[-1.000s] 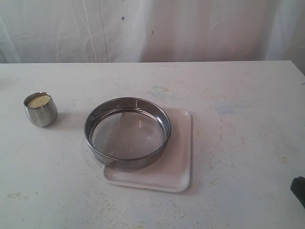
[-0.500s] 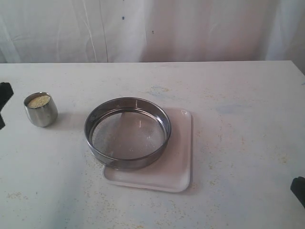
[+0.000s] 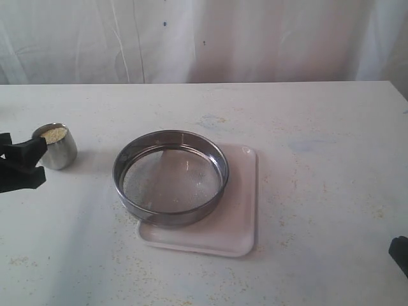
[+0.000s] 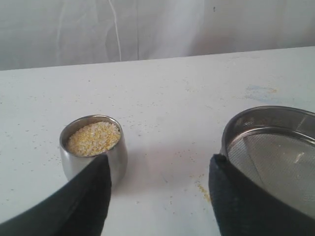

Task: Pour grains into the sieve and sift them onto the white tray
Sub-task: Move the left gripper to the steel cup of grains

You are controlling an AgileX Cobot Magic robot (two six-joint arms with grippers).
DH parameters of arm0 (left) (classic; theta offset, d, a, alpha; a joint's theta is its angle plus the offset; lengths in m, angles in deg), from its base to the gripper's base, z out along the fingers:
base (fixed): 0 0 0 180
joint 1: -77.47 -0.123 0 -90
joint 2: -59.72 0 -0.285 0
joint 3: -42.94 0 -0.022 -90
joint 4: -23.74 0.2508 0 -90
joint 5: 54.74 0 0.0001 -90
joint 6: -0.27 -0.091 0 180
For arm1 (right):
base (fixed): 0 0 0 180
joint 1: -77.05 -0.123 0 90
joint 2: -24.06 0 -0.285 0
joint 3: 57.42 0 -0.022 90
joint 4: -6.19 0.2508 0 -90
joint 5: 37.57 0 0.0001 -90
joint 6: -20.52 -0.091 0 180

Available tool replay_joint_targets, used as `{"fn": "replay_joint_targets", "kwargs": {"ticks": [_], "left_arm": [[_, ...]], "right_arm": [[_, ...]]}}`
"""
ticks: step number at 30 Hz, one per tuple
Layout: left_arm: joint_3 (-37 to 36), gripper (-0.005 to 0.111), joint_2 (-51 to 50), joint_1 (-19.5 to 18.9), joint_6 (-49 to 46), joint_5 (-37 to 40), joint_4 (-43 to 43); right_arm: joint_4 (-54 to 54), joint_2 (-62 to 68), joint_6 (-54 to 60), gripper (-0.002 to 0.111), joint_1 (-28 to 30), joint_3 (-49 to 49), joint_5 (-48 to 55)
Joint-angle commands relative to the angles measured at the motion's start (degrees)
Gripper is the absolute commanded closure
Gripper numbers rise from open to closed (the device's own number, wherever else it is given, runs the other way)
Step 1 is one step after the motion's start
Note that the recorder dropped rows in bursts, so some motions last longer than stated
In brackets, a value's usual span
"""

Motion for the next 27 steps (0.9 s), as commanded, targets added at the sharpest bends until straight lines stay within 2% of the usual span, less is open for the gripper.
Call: {"fn": "replay_joint_targets", "kwargs": {"ticks": [1,5,9,11,14,16,22,27], "left_arm": [[-0.29,0.045,-3.65,-0.15,-0.40,-5.47,0.08],[-2.32,0.047,-1.38,-0.15,0.05,-7.26,-0.17],[-7.94,0.059,9.11,-0.15,0.06,-9.75,0.09],[-10.09,0.069,16.53,-0.15,0.24,-4.74,0.09],[-10.18,0.074,25.89,-0.15,2.68,9.14,0.91],[-9.67,0.074,30.30,-0.15,4.03,14.04,1.33],[-9.67,0.073,35.32,-0.15,5.40,15.65,1.33],[-9.67,0.054,32.53,-0.15,7.17,17.36,0.62]], "right_arm": [[-0.15,-0.38,0.06,0.108,0.31,0.31,-0.79],[-0.15,-0.38,0.06,0.108,0.31,0.31,-0.79],[-0.15,-0.38,0.06,0.108,0.31,0.31,-0.79],[-0.15,-0.38,0.06,0.108,0.31,0.31,-0.79],[-0.15,-0.38,0.06,0.108,0.31,0.31,-0.67],[-0.15,-0.38,0.06,0.108,0.31,0.31,-0.67],[-0.15,-0.38,0.06,0.108,0.31,0.31,-0.67],[-0.15,-0.38,0.06,0.108,0.31,0.31,-0.84]]}}
